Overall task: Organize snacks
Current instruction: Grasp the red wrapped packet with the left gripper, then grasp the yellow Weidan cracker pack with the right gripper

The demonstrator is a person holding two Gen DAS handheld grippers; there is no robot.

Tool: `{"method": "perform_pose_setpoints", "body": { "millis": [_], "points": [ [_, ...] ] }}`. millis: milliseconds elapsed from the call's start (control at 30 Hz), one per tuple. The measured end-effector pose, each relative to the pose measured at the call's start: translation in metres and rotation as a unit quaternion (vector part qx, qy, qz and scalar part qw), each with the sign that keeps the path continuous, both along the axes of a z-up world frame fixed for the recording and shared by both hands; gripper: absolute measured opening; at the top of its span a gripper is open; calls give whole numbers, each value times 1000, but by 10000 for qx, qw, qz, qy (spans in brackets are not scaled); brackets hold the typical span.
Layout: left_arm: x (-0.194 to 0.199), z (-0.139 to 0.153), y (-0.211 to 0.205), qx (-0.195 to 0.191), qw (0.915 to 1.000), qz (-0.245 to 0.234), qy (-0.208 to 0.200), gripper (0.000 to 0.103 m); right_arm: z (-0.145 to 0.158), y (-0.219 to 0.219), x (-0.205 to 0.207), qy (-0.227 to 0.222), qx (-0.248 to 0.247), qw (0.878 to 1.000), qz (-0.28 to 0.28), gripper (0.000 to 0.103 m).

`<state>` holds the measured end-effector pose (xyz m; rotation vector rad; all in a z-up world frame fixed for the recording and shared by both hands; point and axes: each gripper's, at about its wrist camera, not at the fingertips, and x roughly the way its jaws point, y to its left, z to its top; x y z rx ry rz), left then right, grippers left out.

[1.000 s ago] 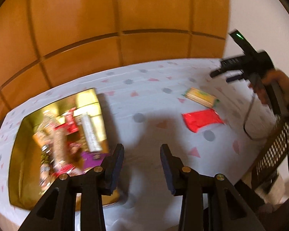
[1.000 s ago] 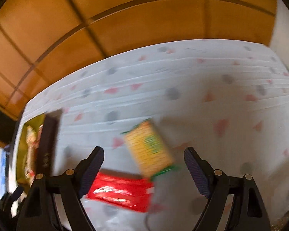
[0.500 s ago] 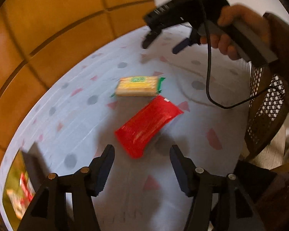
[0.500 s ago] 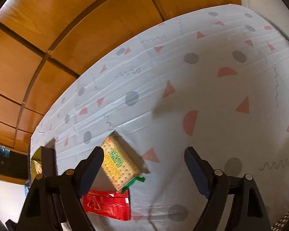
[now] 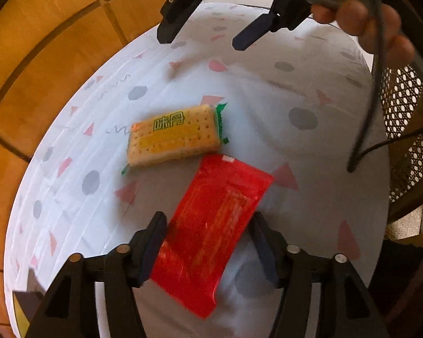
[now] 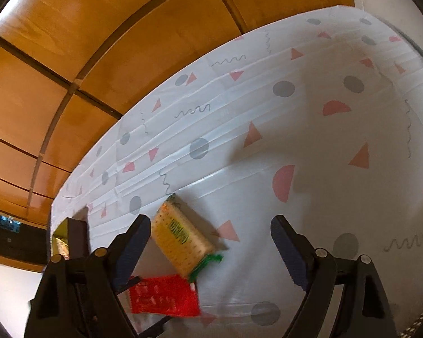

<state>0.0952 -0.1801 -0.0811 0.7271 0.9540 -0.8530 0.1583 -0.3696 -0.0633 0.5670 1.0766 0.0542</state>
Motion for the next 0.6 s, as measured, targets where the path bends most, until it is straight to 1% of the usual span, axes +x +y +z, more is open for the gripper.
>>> {"method": "perform_pose_setpoints", "body": {
  "millis": [100, 200, 233, 267, 300, 333, 433, 533, 567, 600],
  "points": [
    [11, -1, -2, -194, 9991, 187, 313, 64, -1, 1, 1, 3, -28, 10000, 42, 87],
    [18, -4, 4, -474, 9956, 448, 680, 63, 0, 2, 2, 8, -146, 9999, 57, 87],
    [18, -4, 9, -608, 9938, 557, 746, 59, -1, 3, 3, 8, -156, 9999, 51, 87],
    [17, -3, 13, -657, 9931, 644, 722, 55, -1, 3, 3, 16, -179, 9998, 52, 87],
    [14, -2, 17, -693, 9926, 727, 681, 44, -1, 3, 3, 29, -237, 9997, 56, 87],
    [11, -1, 22, -775, 9908, 857, 704, 40, -1, 4, 3, 31, -296, 9995, 61, 87],
    [-3, 3, 40, -895, 9870, 1163, 661, 39, -1, 4, 3, 21, -301, 9995, 63, 87],
    [-24, 4, 65, -1074, 9788, 1636, 597, 39, -2, 8, 4, 65, -508, 9986, 103, 87],
    [-33, 5, 76, -1106, 9750, 1852, 527, 39, -3, 12, 4, 83, -573, 9982, 177, 87],
    [-35, 4, 81, -1111, 9729, 1969, 474, 39, -4, 14, 5, 101, -603, 9978, 239, 87]
  ]
}}
